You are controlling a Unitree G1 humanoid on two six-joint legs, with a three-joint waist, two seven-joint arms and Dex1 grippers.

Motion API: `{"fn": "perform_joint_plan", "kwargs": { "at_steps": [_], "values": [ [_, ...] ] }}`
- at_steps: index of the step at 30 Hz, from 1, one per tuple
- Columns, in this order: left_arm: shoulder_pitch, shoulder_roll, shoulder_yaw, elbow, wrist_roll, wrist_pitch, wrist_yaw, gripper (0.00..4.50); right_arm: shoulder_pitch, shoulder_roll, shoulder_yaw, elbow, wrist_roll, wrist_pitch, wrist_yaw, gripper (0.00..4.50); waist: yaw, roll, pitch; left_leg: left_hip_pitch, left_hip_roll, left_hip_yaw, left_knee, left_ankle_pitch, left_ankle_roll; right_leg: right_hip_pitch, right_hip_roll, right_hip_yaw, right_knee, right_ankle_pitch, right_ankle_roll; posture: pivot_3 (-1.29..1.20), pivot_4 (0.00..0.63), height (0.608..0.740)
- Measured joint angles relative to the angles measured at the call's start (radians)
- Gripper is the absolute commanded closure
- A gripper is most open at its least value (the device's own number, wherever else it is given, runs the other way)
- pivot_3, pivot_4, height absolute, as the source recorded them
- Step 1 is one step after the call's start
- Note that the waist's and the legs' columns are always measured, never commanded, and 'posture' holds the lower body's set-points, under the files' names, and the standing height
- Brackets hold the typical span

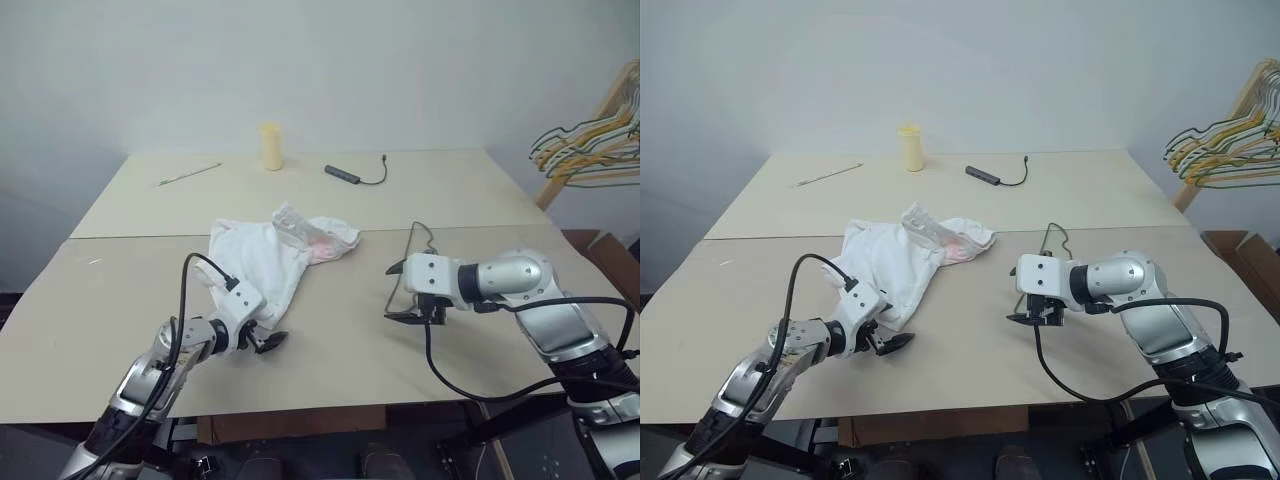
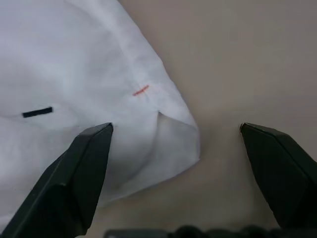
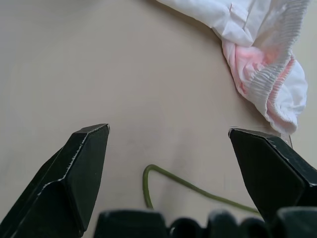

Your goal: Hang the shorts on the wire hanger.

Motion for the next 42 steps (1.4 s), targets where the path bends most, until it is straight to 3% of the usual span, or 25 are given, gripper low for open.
{"fn": "perform_joint_plan", "kwargs": {
  "at_steps": [11, 19, 25, 30, 37, 42],
  "values": [
    [-0.034, -0.008, -0.016, 0.011, 0.028, 0.053, 0.026, 4.46, 0.000, 0.000, 0.000, 0.000, -0.009, 0.000, -0.001, 0.00, -0.003, 0.000, 0.000, 0.002, 0.001, 0.000, 0.000, 0.000, 0.000, 0.001, 0.001, 0.001, 0.001, 0.000, 0.000, -0.01, 0.000, 0.740],
    [0.039, 0.058, 0.056, -0.051, 0.018, 0.032, 0.009, 4.46, -0.017, 0.017, 0.004, 0.015, -0.039, -0.013, -0.028, 0.00, -0.008, 0.000, 0.000, 0.000, 0.001, 0.000, 0.000, 0.000, 0.000, -0.002, 0.001, 0.002, 0.001, 0.000, 0.000, -0.01, 0.000, 0.740],
    [0.254, 0.195, 0.324, -0.328, -0.203, -0.081, -0.214, 4.46, -0.074, 0.070, 0.026, 0.080, -0.104, -0.122, -0.091, 0.00, -0.017, 0.000, 0.000, -0.005, 0.001, 0.003, -0.001, 0.000, 0.000, -0.010, 0.000, 0.003, 0.004, 0.000, -0.001, 0.02, 0.000, 0.740],
    [0.471, 0.305, 0.458, -0.402, -0.225, -0.139, -0.318, 4.46, -0.164, 0.145, 0.059, 0.141, -0.163, -0.229, -0.143, 0.00, -0.024, 0.001, 0.000, -0.002, 0.001, 0.004, -0.001, 0.000, 0.000, -0.008, 0.000, 0.003, 0.006, -0.001, -0.002, 0.03, 0.000, 0.740],
    [0.555, 0.303, 0.491, -0.422, -0.217, -0.172, -0.307, 4.46, -0.226, 0.208, 0.138, 0.144, -0.245, -0.388, -0.174, 0.00, -0.001, 0.000, 0.000, -0.001, 0.001, 0.004, 0.000, 0.000, 0.000, -0.008, -0.001, 0.003, 0.010, -0.003, -0.002, 0.06, 0.000, 0.740],
    [0.550, 0.290, 0.474, -0.422, -0.206, -0.168, -0.261, 4.46, -0.172, 0.092, 0.186, 0.118, -0.255, -0.454, -0.051, 0.00, 0.014, 0.000, 0.000, -0.001, 0.000, 0.004, 0.000, 0.000, 0.000, -0.008, -0.002, 0.003, 0.010, -0.003, -0.002, 0.04, 0.000, 0.740]
  ]
}}
